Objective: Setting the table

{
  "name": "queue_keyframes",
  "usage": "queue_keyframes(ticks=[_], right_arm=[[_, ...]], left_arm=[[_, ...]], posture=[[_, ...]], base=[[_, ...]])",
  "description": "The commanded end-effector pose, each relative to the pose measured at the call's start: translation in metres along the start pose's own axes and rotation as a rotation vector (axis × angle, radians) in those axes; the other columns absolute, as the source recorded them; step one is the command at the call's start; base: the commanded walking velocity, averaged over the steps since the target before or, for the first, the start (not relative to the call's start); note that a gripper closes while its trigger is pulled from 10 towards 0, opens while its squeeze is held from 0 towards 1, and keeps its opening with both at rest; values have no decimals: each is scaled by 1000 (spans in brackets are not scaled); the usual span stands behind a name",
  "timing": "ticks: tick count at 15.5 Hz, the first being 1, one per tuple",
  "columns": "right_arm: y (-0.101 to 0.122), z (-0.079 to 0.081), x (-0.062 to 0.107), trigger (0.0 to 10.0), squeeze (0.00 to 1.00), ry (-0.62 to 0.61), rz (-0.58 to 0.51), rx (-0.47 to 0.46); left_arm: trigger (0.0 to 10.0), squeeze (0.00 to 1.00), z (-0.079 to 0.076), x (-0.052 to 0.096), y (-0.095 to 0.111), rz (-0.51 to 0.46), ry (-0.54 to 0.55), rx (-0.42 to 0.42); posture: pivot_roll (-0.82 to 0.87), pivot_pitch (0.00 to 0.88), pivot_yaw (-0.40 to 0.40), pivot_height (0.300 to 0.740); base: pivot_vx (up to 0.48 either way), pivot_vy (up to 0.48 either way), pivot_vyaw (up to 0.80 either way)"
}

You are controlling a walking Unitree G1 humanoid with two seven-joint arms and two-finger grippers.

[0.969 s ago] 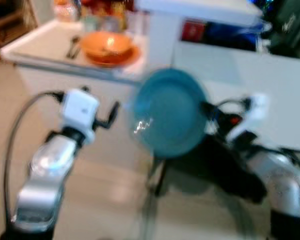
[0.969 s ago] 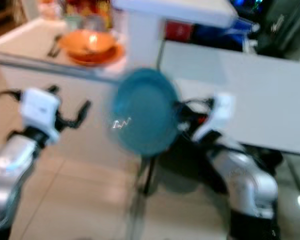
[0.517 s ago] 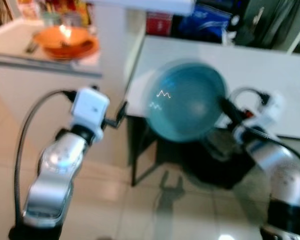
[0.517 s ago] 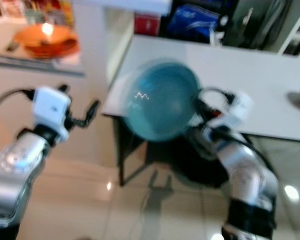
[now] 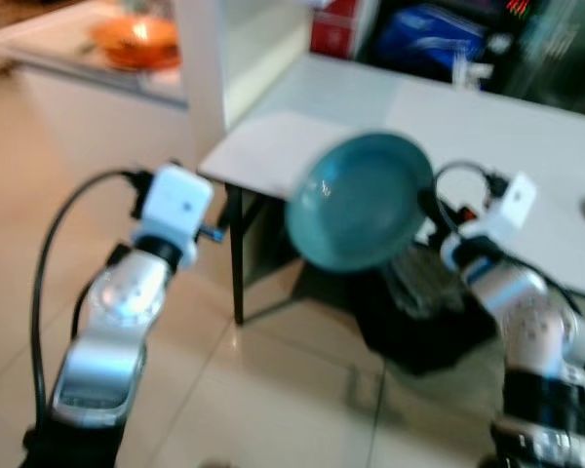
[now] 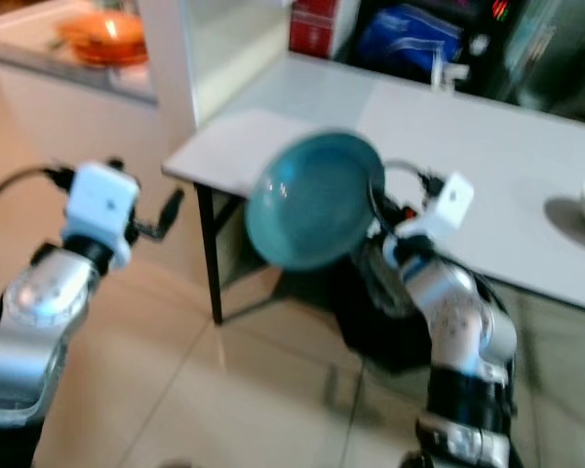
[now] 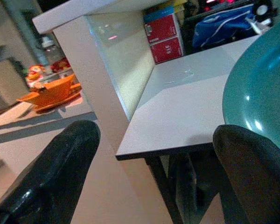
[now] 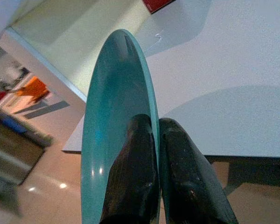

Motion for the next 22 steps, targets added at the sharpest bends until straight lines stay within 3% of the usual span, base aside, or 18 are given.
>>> queue_keyframes(ticks=[1, 8, 12, 14, 16, 17, 22], right_arm=[[9, -6, 2, 10000, 0, -22, -30, -12], [3, -3, -10, 10000, 0, -40, 2, -162], [-29, -9, 2, 10000, 0, -10, 220, -245], [-35, -15, 4, 10000, 0, -43, 256, -339], [-40, -17, 4, 10000, 0, -53, 286, -371], [-38, -15, 2, 10000, 0, -50, 281, -398], [-40, -4, 0, 10000, 0, -7, 299, -342]], left_arm=[[10000, 0, -6, -2, 4, -17, -20, 3], [10000, 0, 2, 1, 1, -11, 0, -3], [10000, 0, -1, 1, 0, -9, -19, -17], [10000, 0, -1, 0, 1, -12, -24, -15], [10000, 0, -2, 1, 1, -13, -30, -8], [10000, 0, -1, 1, 0, -2, -33, 49], [10000, 0, -11, 2, 0, -3, -90, 47]], posture=[[-6, 0, -44, 740], [0, 0, -51, 740], [-2, 0, -46, 740], [-3, 0, -42, 740], [1, 0, -44, 740], [1, 0, -44, 740], [2, 0, -43, 740]], base=[[0, -480, 800], [0, -480, 0], [0, -480, 0], [0, -480, 0], [0, -480, 0], [0, 0, 0], [54, 0, 0]])
Point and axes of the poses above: a point about 5 cm out from each wrist's last joint towards the gripper, its own x axis pointing back from the gripper into the wrist, its own y axis along the axis of the wrist's last joint, z = x × y, the point moved 2 cm from there along -x, pointing out of the wrist towards the gripper
